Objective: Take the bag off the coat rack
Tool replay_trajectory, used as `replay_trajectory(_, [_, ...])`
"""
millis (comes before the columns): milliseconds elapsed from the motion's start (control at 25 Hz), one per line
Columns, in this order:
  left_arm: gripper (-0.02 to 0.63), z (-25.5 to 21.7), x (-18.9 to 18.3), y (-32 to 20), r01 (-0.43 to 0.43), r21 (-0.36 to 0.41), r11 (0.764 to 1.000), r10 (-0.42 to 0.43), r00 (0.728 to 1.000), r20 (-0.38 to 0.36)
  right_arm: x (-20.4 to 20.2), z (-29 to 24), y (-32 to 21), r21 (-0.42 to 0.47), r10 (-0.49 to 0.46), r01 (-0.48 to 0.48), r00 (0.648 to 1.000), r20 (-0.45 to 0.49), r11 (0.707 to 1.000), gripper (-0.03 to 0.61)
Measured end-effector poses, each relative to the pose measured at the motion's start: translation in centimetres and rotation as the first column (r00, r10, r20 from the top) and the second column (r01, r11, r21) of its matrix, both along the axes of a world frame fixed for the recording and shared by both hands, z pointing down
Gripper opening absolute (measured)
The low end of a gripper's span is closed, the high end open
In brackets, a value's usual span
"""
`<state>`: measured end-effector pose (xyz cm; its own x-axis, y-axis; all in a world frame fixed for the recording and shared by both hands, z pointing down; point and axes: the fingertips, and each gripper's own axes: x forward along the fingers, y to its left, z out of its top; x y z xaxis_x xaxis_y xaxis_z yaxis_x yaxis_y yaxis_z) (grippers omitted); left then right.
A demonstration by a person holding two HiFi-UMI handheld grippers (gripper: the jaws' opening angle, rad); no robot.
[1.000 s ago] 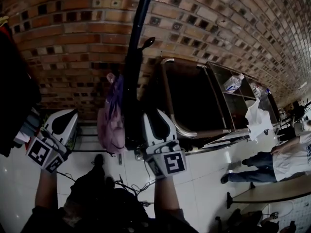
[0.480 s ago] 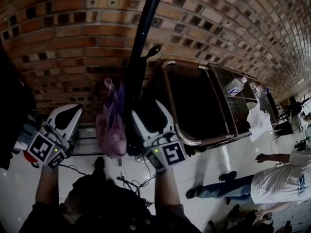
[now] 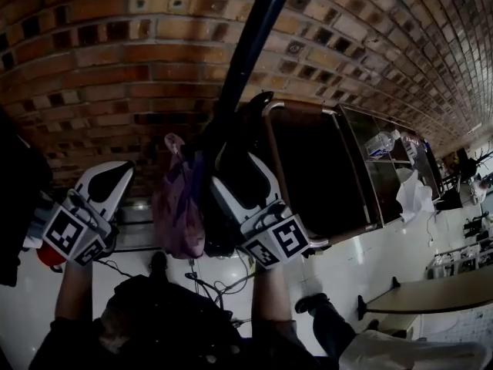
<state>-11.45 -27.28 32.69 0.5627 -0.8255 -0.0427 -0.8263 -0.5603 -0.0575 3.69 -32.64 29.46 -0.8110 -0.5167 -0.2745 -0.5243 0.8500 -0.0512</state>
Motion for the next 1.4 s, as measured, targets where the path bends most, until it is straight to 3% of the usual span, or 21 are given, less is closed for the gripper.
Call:
replay_trajectory(520, [0.014,0.0,0.0,-4.5,-0.053,-0.011,0.999,0.053,0.998,-0.029,-3.2,-2.1,-1.0,0.098,-0.044,0.057,0.991,-0.126,0.994,0.282])
replay_trajectory(640, [0.014,-0.1,0.1,-5.1,-0.064,-0.008,0.998,0.064,0.998,-0.028,-3.1,-2.3,-1.5,0.118,0.008,0.011,0.987,-0.159,0.993,0.228])
replay_trajectory(720, [0.014,-0.2,0.1,-5.4,-0.07,-0.003,0.998,0.069,0.997,-0.024,-2.8,-2.3,-1.9,0.126,0.051,-0.029,0.983,-0.179,0.992,0.152])
replay_trajectory(1000, [0.014,-0.2,0.0,-6.4,-0.083,0.0,0.997,0.083,0.996,-0.03,-2.4,-2.0,-1.9,0.101,0.061,-0.043,0.98,-0.187,0.994,0.146])
replay_trajectory(1280, [0.015,-0.3,0.2,-7.1,-0.104,-0.004,0.995,0.104,0.994,-0.031,-2.0,-2.3,-1.7,0.138,0.027,0.003,0.976,-0.215,0.99,0.13])
replay_trajectory(1400, [0.014,-0.3,0.4,-7.2,-0.112,-0.005,0.994,0.112,0.993,-0.044,-1.5,-2.8,-2.0,0.136,0.007,0.019,0.982,-0.188,0.991,0.079])
